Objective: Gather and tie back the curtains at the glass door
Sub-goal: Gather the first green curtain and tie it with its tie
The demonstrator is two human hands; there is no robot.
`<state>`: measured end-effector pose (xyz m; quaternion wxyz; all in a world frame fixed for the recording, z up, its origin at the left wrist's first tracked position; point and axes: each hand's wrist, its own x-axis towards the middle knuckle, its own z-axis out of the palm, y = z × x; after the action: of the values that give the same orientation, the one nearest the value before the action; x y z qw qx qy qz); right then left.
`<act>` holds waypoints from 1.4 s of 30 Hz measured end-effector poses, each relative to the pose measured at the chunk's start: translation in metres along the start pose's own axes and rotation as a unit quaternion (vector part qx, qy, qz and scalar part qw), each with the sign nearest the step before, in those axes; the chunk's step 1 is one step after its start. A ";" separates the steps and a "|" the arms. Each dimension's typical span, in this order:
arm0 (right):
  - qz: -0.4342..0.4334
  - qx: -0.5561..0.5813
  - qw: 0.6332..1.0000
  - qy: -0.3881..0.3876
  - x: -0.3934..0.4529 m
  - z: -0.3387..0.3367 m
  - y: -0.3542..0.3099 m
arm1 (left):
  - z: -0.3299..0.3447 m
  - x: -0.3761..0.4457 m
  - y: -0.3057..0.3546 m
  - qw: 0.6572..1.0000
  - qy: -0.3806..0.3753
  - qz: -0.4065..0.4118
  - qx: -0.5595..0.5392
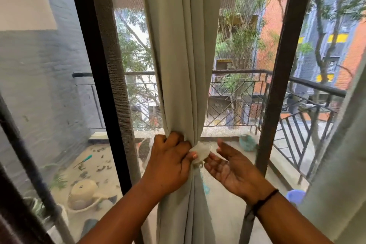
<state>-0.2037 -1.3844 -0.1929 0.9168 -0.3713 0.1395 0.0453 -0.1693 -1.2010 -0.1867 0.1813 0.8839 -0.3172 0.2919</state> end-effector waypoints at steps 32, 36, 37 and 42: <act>-0.058 0.114 0.991 -0.036 -0.016 -0.002 0.019 | -0.036 0.008 -0.004 0.964 -0.017 0.149 0.219; -0.056 0.027 0.991 -0.115 -0.011 -0.012 0.017 | -0.036 0.000 0.015 0.957 0.055 0.143 0.248; -0.053 0.024 0.990 -0.125 -0.011 -0.014 0.016 | -0.033 0.000 0.016 0.955 0.066 0.150 0.249; -0.051 0.141 0.987 -0.060 -0.008 -0.017 0.000 | -0.020 0.005 0.015 0.954 0.070 0.189 0.223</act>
<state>-0.2151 -1.3962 -0.2025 0.9679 -0.2415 0.0704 0.0006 -0.1839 -1.2044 -0.1664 -0.0569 0.8031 -0.3915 0.4455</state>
